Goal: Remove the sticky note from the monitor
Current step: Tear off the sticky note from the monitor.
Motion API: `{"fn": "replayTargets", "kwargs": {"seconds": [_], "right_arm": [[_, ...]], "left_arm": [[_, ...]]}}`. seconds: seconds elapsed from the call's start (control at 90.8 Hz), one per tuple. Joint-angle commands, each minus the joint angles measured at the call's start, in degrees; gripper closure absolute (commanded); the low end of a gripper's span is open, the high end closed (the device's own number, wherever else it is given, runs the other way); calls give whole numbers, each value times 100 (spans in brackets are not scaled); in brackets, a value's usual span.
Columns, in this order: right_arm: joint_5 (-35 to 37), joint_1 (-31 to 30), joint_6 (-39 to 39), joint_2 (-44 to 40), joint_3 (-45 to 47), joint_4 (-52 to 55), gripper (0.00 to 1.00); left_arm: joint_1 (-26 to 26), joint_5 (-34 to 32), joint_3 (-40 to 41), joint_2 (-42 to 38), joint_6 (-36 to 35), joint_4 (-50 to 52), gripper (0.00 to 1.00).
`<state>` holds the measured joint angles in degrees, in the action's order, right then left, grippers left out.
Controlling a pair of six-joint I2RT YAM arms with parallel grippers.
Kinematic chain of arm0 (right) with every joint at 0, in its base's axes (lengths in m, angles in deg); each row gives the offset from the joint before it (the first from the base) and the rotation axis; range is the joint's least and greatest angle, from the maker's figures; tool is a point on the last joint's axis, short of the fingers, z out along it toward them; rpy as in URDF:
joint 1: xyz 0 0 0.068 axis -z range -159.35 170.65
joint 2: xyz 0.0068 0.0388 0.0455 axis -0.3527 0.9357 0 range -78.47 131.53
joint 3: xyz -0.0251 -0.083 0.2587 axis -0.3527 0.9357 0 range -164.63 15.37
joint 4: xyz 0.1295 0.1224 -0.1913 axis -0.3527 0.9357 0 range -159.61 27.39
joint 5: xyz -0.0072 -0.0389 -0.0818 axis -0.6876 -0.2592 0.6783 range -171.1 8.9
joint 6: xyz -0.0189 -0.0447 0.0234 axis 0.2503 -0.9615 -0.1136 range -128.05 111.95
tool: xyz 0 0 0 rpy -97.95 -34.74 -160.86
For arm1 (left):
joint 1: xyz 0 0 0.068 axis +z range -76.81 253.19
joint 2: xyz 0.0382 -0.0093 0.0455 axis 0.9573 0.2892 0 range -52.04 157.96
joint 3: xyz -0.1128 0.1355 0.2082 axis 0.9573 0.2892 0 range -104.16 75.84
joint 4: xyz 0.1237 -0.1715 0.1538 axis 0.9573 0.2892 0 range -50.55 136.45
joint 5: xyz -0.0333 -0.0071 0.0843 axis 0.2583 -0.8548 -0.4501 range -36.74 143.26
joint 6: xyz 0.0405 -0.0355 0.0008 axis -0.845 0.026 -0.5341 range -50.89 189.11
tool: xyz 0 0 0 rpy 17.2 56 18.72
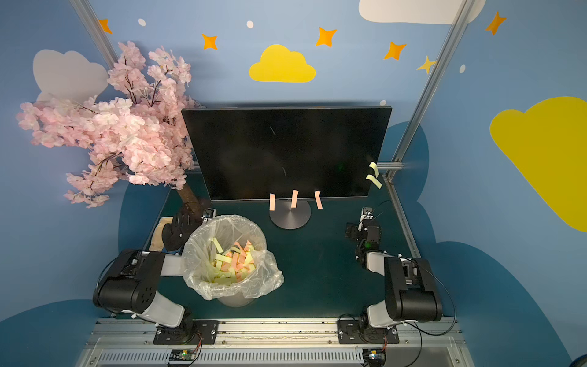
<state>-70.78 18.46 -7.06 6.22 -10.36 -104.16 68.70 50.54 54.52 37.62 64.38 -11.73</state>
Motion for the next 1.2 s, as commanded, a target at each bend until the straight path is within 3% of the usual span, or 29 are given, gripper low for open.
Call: {"fn": "replayTargets", "kwargs": {"seconds": [0.0, 0.925, 1.024, 1.112, 1.189], "right_arm": [[68, -43, -60, -67, -83, 46, 3], [61, -26, 36, -95, -119, 59, 3], [79, -19, 137, -254, -710, 976, 3], [230, -25, 318, -291, -1569, 2782, 3], [265, -16, 662, -174, -2099, 3717, 3]], "left_arm": [[-9, 35, -2, 6, -43, -146, 0], [0, 22, -32, -58, -15, 7, 0], [-7, -305, -13, -155, 96, -4, 0], [-8, -652, -3, -469, 216, 251, 0], [-7, -922, -9, -815, 262, 596, 0]]}}
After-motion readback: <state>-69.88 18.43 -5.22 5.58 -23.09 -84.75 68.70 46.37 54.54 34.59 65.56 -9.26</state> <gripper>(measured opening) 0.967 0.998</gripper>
